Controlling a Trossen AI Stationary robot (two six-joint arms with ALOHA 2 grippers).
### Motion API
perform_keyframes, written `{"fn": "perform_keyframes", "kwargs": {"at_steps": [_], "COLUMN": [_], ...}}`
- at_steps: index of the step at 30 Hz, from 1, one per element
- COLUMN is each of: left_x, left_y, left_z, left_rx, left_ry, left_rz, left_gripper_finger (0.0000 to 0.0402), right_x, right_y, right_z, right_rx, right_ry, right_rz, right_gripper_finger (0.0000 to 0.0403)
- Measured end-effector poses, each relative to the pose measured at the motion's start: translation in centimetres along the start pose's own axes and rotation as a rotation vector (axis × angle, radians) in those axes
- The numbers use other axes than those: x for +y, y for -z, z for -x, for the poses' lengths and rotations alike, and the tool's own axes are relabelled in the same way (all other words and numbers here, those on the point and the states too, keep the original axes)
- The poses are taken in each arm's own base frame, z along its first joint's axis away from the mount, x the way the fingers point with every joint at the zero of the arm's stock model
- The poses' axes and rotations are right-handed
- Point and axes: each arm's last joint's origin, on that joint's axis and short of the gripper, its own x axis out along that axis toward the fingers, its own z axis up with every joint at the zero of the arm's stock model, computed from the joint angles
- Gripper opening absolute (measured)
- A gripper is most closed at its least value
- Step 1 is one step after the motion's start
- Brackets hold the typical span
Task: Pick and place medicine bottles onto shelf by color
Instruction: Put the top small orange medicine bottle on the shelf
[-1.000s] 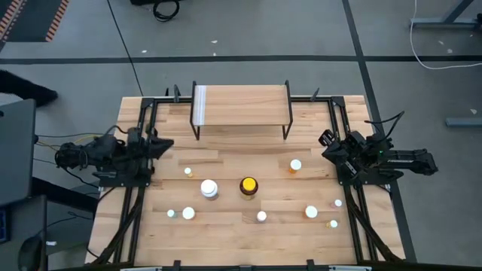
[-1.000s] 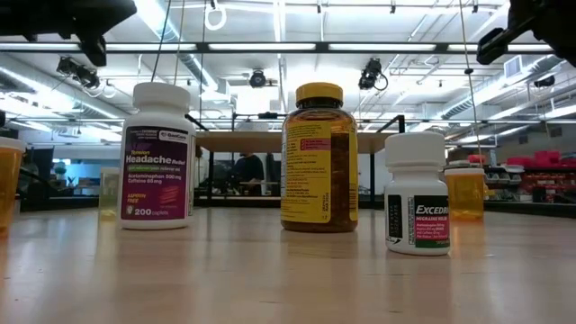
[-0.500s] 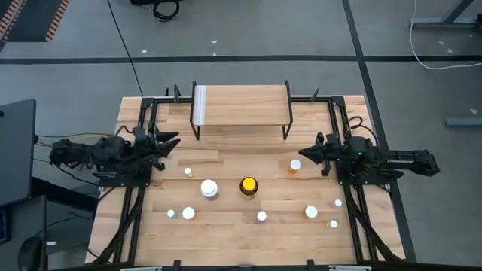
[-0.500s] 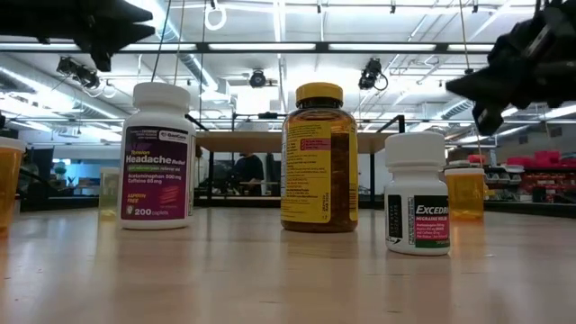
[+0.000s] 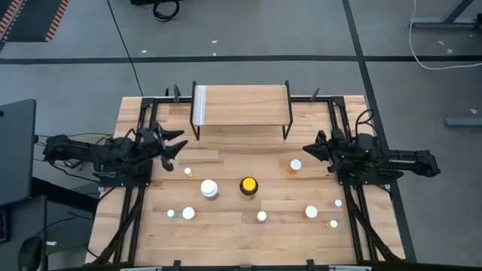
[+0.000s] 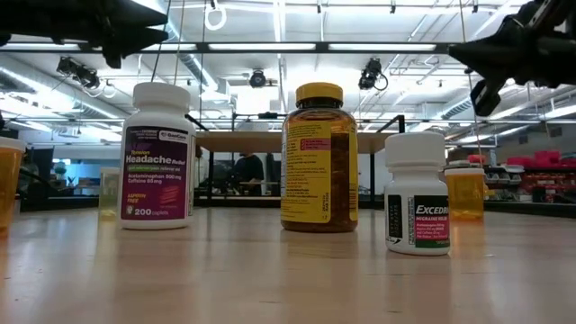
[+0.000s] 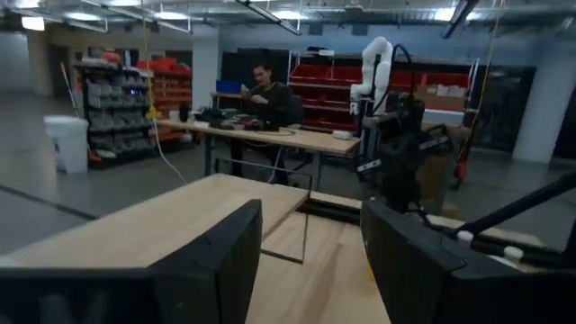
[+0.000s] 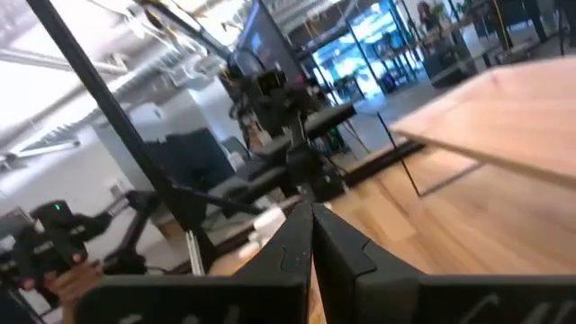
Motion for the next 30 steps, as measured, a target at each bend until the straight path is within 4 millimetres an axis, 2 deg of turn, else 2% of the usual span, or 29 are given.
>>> {"fn": "perform_keyframes", "kwargs": {"at_steps": [9, 18, 23, 30], "left_x": [0.7, 0.1, 0.0, 0.0], "left_y": [-0.4, 0.9, 0.9, 0.7], "left_z": [-0.5, -1.5, -1.8, -1.8], "left_rx": [-0.006, 0.084, 0.080, 0.064], "left_ry": [-0.152, -0.103, -0.101, -0.099], "left_rz": [-0.033, -0.030, -0.043, -0.104], "left_gripper_finger": [0.0214, 0.0231, 0.0231, 0.0231], "right_x": [0.4, 0.2, 0.2, -0.3], "right_y": [-1.1, -0.8, -1.1, -1.7], "right_z": [0.1, 0.0, 0.1, 0.3], "right_rx": [-0.137, -0.111, -0.162, -0.275], "right_ry": [0.002, 0.041, 0.081, 0.307], "right_rz": [0.020, 0.145, 0.164, 0.262], "right_gripper_finger": [0.0016, 0.0019, 0.0049, 0.0086]}}
